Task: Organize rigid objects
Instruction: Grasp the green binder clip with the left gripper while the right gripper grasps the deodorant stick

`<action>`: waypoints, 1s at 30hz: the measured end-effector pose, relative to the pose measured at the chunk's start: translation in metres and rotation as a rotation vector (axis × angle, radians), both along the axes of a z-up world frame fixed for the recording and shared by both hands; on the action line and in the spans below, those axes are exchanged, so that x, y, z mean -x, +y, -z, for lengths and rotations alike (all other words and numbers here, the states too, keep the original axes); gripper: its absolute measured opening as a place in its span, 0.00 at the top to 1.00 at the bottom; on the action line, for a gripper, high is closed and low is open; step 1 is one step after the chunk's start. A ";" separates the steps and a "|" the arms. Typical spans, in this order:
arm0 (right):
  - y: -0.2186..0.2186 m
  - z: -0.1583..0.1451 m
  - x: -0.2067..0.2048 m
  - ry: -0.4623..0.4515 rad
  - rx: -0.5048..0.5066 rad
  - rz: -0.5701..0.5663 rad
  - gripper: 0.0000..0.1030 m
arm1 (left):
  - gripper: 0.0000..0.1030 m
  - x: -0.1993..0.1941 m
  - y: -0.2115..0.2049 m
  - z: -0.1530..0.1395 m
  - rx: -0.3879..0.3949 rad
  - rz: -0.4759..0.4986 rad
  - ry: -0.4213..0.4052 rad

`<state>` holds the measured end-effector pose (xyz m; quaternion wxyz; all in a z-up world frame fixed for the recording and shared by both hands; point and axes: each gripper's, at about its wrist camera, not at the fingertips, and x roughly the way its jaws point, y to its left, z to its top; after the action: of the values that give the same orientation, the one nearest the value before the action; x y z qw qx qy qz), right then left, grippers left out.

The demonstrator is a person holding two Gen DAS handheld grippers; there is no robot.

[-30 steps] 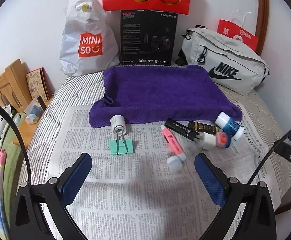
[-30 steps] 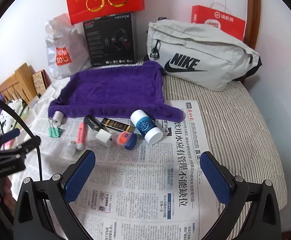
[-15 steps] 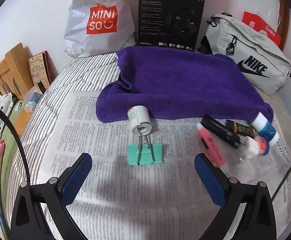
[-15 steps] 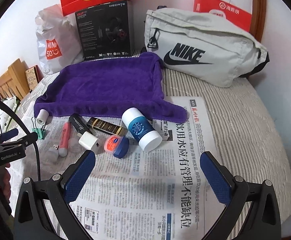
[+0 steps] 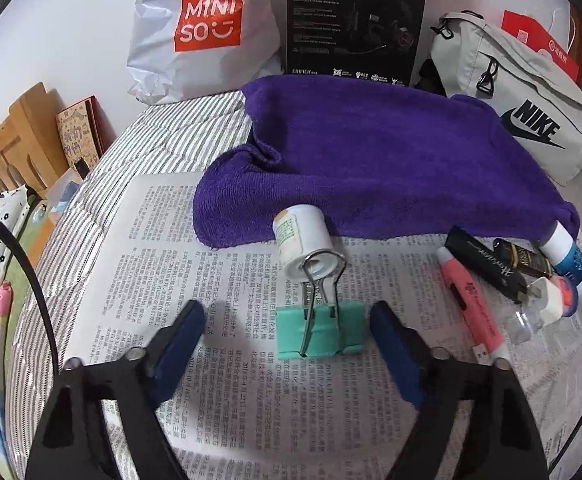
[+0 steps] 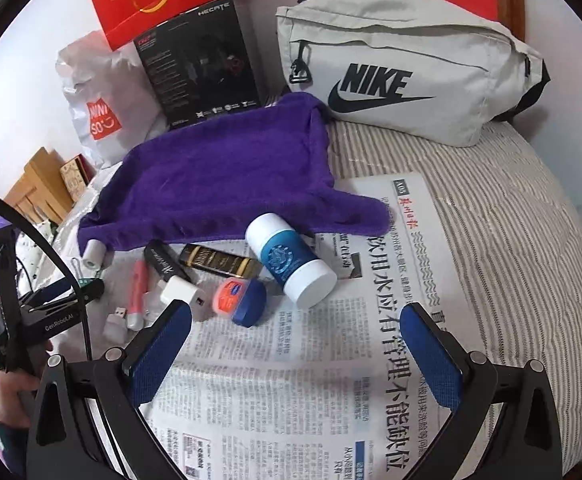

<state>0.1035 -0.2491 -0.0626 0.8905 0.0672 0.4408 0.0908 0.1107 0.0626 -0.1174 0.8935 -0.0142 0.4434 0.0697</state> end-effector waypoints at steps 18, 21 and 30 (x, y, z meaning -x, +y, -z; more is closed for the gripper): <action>0.002 0.007 -0.018 0.003 0.099 -0.041 0.00 | 0.62 0.007 -0.002 0.000 0.009 0.029 -0.052; 0.005 0.009 -0.027 -0.006 0.116 -0.065 0.01 | 0.62 0.007 -0.003 0.001 0.002 0.030 -0.048; 0.016 0.026 -0.061 -0.001 0.211 -0.181 0.17 | 0.62 0.007 -0.002 0.001 0.008 0.030 -0.045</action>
<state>0.1642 -0.2330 -0.0888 0.8810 -0.0672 0.4516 0.1239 0.1039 0.0603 -0.1180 0.9041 -0.0128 0.4236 0.0543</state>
